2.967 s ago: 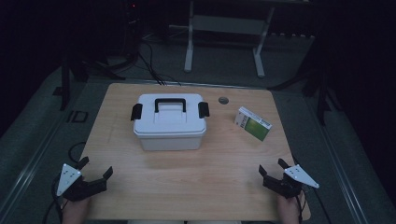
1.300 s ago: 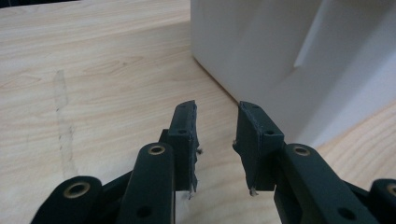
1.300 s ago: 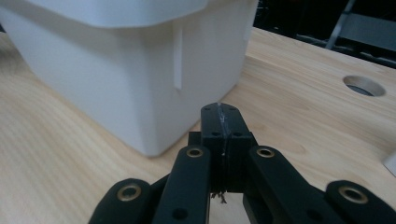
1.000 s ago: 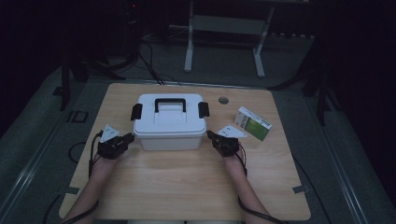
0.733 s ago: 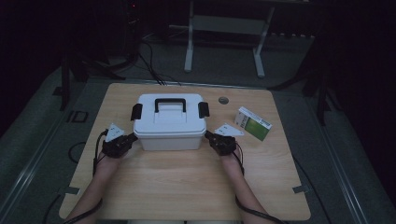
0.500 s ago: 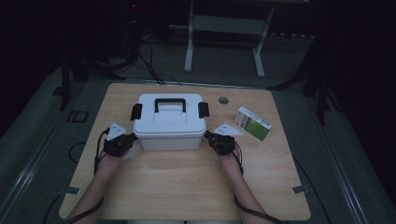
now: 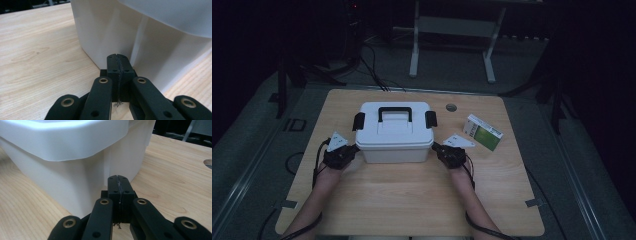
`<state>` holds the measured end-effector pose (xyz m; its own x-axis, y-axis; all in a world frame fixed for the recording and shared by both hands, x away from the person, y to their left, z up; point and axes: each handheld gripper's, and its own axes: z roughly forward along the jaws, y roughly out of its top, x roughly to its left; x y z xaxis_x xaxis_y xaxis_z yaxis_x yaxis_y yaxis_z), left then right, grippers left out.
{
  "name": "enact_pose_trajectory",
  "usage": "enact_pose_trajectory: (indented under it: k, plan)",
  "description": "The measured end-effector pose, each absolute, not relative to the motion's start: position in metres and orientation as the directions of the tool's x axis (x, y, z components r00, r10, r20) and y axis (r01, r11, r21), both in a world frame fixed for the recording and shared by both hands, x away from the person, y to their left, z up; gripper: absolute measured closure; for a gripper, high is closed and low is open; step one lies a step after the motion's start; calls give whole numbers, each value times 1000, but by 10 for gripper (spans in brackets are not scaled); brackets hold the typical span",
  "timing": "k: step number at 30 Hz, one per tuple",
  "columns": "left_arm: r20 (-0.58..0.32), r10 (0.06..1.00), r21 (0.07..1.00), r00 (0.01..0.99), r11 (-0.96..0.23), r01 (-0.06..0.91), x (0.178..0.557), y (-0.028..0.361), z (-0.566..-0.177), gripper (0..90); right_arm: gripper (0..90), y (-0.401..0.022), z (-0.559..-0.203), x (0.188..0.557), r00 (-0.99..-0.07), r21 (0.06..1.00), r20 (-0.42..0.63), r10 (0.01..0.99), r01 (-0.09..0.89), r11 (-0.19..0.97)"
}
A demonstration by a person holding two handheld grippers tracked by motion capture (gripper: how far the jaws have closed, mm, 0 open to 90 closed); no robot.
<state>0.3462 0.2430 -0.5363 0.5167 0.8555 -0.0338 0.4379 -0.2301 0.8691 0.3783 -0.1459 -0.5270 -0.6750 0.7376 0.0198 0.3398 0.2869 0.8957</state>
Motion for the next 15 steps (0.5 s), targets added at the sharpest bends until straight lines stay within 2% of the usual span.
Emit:
enact_pose_trajectory:
  k: [15]
  plan:
    - [-64,834,870,548,-222,440,330,239,-537,894,900,-158,-528,361,-698,898,38,715,338,282]
